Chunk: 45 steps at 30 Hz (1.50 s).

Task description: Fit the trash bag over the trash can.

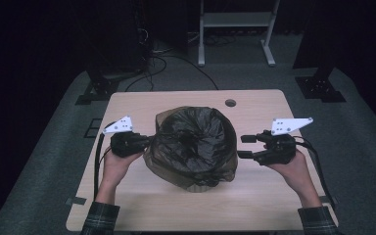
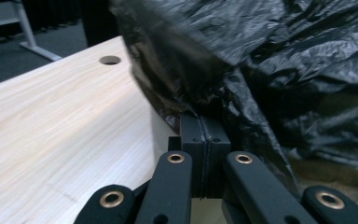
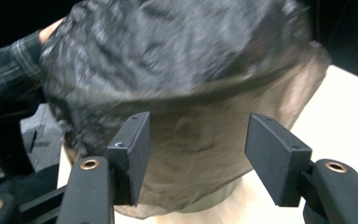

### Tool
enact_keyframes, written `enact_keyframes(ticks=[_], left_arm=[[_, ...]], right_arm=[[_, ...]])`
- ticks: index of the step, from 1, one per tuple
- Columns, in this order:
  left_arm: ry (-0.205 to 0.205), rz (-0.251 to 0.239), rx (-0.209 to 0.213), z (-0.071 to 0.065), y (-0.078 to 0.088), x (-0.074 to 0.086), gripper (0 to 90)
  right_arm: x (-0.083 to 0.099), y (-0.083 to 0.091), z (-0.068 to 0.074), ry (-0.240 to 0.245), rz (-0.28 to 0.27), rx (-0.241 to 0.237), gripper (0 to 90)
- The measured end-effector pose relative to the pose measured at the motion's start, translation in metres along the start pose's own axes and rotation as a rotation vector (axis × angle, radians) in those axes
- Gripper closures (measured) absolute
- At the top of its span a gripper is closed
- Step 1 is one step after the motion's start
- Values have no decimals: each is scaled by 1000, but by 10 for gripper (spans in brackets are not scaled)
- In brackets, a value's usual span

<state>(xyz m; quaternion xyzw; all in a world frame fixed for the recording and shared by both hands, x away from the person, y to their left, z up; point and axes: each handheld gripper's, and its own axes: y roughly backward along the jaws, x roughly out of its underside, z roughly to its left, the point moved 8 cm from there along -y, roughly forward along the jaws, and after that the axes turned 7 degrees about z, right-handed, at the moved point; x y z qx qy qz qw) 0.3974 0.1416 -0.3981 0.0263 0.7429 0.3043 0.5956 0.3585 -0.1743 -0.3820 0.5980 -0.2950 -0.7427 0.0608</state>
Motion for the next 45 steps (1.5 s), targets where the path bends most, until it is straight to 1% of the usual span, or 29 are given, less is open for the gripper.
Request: enact_keyframes(ticks=[3,5,6,7,8,9,10,11,12,14,15,16,18,21,25,30,33,35,38,40,45], left_arm=[[1,2,15,-3,-4,0,897],[-3,4,20,-6,-7,-1,897],[-4,5,13,-6,-8,-2,897],[-4,6,15,-7,-9,-2,897],[-2,5,21,-7,-10,-3,897],[-1,1,30,-9,-11,-3,897],[0,-1,34,-10,-12,-3,897],[-1,-2,42,-11,-13,-4,897],[-2,-2,47,-12,-15,-4,897],[-9,-3,57,-16,-19,-6,897],[-13,1,59,-16,-19,-6,897],[-18,2,64,-18,-21,-7,897],[-20,3,63,-18,-21,-7,897],[-29,36,35,-14,-22,-3,897],[0,43,20,-5,-23,6,898],[16,74,-1,3,-26,15,897],[28,77,0,5,-29,19,897],[30,92,-8,8,-31,22,898],[34,99,-7,10,-34,26,898],[39,100,-13,12,-35,27,898],[43,101,-18,15,-36,29,898]], right_arm=[[3,-7,7,13,2,-23,387],[5,-9,8,13,4,-22,386],[5,-8,8,11,1,-20,392],[6,-7,8,15,1,-13,427],[6,-7,8,15,1,-13,427],[6,-5,8,18,-3,-23,465],[8,-3,7,19,-9,-17,500],[11,2,5,13,-10,-18,637],[11,2,5,13,-10,-18,637],[14,7,4,20,-21,1,789],[15,9,3,25,-26,9,834],[18,11,2,17,-25,2,900],[19,11,2,13,-20,3,900],[25,10,-2,5,15,17,900],[33,9,-6,-16,29,23,900],[46,5,-11,-41,62,31,900],[52,3,-15,-53,70,39,900],[58,2,-18,-69,72,43,900],[65,0,-23,-89,82,49,900],[71,-2,-26,-105,89,52,900],[76,-5,-29,-120,93,55,900]])
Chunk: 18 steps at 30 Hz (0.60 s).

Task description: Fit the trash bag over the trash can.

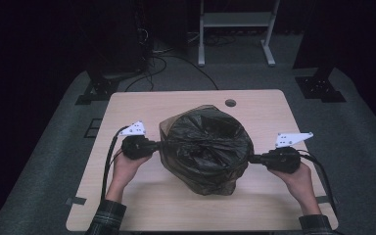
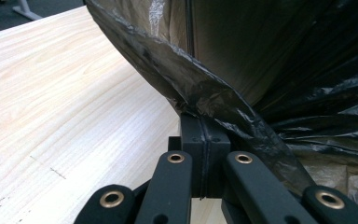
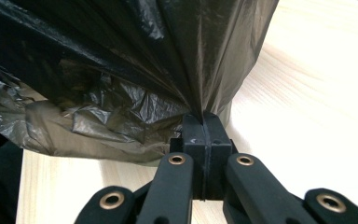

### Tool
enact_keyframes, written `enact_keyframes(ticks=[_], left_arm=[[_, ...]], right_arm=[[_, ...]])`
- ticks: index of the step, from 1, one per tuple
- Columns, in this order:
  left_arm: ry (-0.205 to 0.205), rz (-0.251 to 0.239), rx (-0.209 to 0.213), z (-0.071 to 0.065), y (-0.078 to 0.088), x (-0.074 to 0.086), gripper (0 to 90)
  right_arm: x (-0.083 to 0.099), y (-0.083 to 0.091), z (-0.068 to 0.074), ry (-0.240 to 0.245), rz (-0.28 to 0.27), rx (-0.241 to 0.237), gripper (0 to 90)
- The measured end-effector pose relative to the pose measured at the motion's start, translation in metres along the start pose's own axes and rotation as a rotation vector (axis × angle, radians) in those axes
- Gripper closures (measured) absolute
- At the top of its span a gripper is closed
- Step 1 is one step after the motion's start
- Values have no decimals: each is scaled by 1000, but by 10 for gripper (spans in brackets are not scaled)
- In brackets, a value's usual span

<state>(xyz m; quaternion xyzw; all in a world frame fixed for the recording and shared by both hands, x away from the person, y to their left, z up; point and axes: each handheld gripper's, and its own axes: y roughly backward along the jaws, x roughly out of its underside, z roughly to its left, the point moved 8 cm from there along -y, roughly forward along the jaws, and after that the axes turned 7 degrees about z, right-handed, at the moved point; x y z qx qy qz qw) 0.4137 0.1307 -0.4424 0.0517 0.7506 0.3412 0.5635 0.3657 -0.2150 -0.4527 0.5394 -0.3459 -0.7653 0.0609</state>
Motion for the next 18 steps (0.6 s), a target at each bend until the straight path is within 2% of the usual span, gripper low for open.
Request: enact_keyframes(ticks=[7,10,18], left_arm=[[0,24,-12,2,-8,0,898],[13,31,-13,4,-12,1,898],[38,52,-54,12,-14,5,899]], right_arm=[[1,-8,-3,-13,17,12,900],[2,-12,-6,-22,27,21,900],[2,-13,-13,-41,29,64,900]])
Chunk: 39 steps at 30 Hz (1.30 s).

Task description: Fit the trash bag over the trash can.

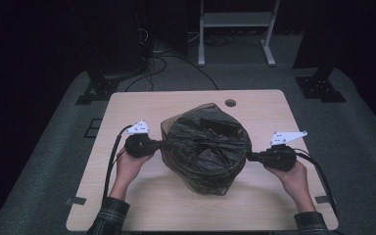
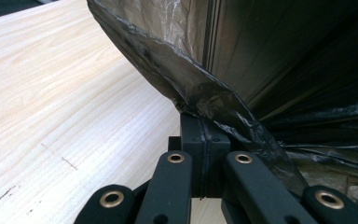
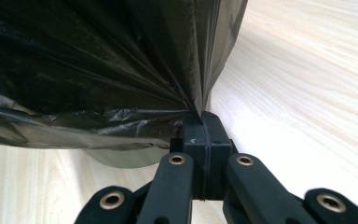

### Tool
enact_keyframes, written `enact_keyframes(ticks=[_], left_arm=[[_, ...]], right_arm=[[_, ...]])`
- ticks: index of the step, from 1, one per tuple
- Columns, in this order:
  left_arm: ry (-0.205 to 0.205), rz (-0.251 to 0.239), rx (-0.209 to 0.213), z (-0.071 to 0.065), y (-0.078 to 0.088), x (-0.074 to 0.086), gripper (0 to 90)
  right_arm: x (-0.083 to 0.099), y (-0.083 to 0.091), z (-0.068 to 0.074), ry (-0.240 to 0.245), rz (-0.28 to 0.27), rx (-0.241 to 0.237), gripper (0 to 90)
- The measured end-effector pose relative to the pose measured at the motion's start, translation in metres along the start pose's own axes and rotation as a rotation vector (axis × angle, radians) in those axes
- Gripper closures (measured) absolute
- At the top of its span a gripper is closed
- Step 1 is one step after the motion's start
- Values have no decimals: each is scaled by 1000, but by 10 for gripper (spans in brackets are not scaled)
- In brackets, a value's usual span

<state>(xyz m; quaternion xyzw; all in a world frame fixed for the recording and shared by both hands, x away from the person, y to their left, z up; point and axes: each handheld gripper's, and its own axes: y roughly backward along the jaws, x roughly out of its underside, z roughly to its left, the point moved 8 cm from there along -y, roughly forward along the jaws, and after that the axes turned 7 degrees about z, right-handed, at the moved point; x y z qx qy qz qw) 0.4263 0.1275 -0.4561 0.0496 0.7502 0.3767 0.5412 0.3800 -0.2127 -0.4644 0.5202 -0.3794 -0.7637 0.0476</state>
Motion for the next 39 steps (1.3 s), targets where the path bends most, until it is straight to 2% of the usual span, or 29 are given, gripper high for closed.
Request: enact_keyframes(ticks=[5,12,17,22,25,30,36,39], left_arm=[[9,15,3,2,-6,4,899],[6,30,10,0,-11,4,899],[21,42,2,3,-13,6,899],[57,68,-9,11,-15,17,899],[57,81,-3,11,-18,19,899],[31,100,2,6,-21,18,898],[29,136,-11,8,-24,23,898],[31,157,-12,9,-26,27,898]], right_arm=[[-2,-1,-3,-9,-10,7,900],[-1,-7,-6,-24,1,14,900],[-2,-11,-8,-36,9,21,900],[-5,-11,-7,-27,2,24,900],[-5,-11,-8,-27,9,27,900],[5,-13,-13,-39,59,54,900],[24,-16,-17,-60,102,67,900],[26,-15,-19,-65,111,71,900]])
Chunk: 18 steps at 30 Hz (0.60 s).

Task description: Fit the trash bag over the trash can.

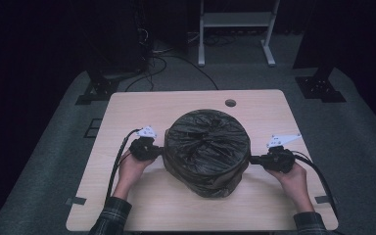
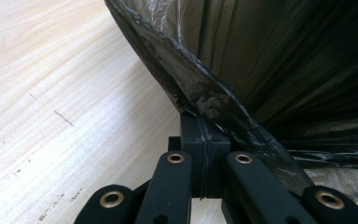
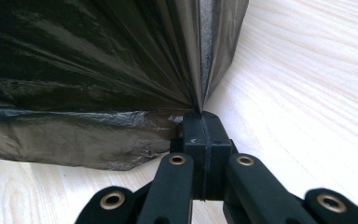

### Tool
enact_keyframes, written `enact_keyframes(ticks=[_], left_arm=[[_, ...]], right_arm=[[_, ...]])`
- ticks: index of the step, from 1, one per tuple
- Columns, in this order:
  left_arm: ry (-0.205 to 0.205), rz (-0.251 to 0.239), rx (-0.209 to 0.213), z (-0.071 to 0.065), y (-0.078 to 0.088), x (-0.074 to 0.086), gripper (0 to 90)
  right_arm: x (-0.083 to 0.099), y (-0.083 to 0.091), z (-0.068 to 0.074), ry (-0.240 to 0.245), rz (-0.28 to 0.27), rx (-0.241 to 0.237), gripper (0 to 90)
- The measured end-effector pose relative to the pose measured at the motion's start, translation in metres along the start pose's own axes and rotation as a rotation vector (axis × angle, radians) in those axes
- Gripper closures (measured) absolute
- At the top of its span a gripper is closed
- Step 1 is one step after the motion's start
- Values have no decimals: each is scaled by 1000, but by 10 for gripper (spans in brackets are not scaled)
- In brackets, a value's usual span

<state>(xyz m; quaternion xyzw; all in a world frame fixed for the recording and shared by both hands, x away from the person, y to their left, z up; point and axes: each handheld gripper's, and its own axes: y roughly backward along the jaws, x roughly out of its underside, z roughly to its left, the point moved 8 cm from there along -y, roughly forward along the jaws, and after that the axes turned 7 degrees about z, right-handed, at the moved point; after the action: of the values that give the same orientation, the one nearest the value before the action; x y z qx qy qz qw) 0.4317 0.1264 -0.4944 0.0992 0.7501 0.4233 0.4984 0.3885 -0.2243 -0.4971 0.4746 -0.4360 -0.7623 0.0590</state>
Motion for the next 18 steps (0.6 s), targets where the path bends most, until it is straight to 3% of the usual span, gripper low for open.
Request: enact_keyframes(ticks=[11,14,18], left_arm=[[-3,88,7,1,-8,13,898],[-4,84,17,1,-8,14,897],[-1,30,53,0,-2,10,894]], right_arm=[[13,-6,-5,-9,60,8,900],[15,-6,-5,-10,70,10,900],[13,-5,-5,1,53,13,897]])
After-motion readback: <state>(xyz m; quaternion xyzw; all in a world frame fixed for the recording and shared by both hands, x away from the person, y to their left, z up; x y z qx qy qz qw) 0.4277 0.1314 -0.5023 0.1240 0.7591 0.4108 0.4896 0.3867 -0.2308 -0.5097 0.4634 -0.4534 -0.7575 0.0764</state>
